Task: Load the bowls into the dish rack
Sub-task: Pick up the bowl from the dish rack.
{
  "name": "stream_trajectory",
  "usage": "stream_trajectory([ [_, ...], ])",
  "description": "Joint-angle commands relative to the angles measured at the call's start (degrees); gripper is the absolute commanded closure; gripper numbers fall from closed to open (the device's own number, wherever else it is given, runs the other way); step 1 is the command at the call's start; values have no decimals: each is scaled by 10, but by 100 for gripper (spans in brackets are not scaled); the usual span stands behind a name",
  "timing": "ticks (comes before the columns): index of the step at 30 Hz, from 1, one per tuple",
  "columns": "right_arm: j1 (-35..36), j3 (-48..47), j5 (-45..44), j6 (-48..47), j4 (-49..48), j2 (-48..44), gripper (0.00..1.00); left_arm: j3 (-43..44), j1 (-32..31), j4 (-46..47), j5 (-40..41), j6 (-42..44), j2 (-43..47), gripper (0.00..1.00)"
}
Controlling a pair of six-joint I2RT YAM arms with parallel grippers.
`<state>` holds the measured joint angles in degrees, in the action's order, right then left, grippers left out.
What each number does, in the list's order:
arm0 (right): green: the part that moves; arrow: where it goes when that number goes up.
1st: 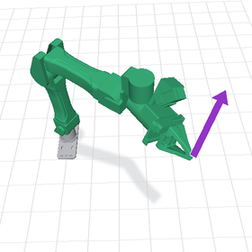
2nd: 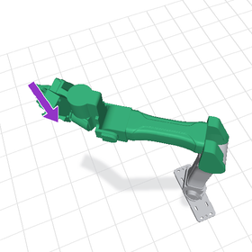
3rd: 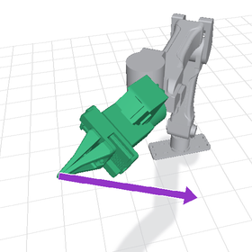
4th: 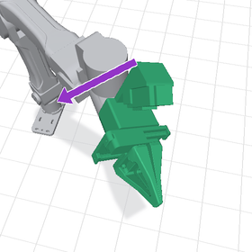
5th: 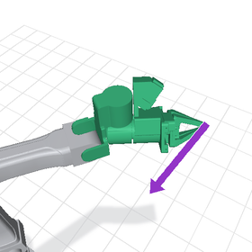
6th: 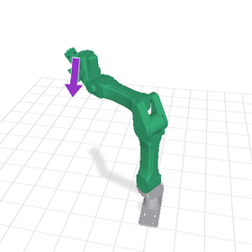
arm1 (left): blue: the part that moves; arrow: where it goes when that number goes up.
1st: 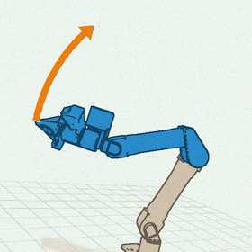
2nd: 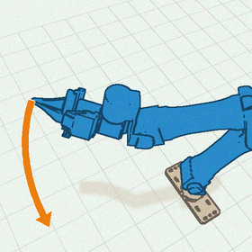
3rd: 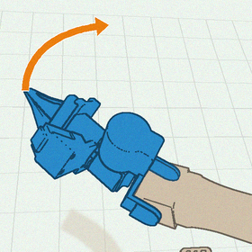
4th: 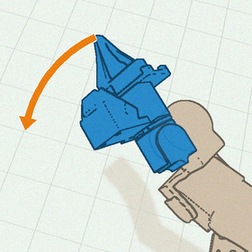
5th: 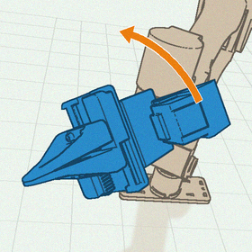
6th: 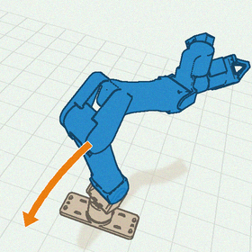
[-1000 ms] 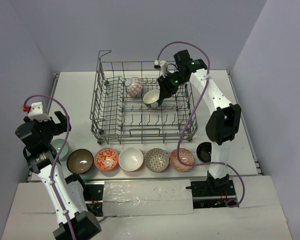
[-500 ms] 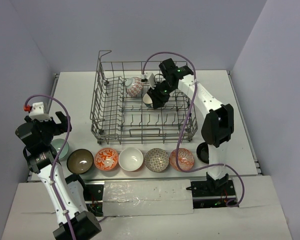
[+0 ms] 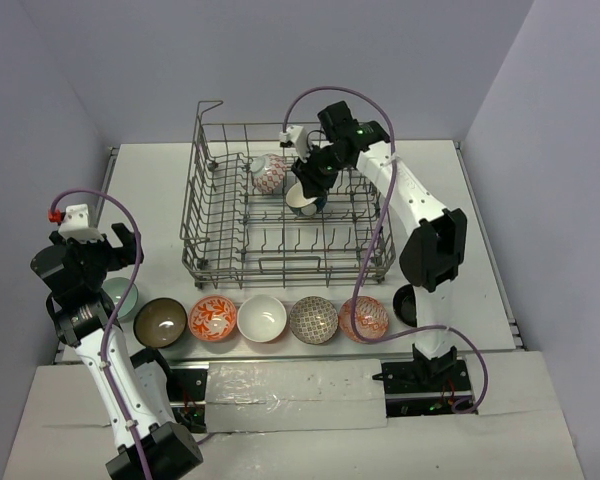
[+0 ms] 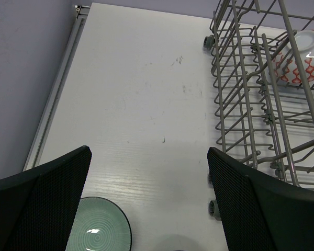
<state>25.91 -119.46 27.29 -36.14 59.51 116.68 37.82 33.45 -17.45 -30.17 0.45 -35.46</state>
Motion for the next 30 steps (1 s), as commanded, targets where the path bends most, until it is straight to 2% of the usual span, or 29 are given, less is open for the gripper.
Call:
stream_trajectory([
  [1,6,-31,-12,-16,-2,21,54,7,3,7,-11,11,4,1],
  [20,17,-22,-27,-30,8,67,54,6,2,1,-17,16,10,1],
  [30,18,16,-36,-34,2,58,56,5,3,3,-21,17,11,1],
])
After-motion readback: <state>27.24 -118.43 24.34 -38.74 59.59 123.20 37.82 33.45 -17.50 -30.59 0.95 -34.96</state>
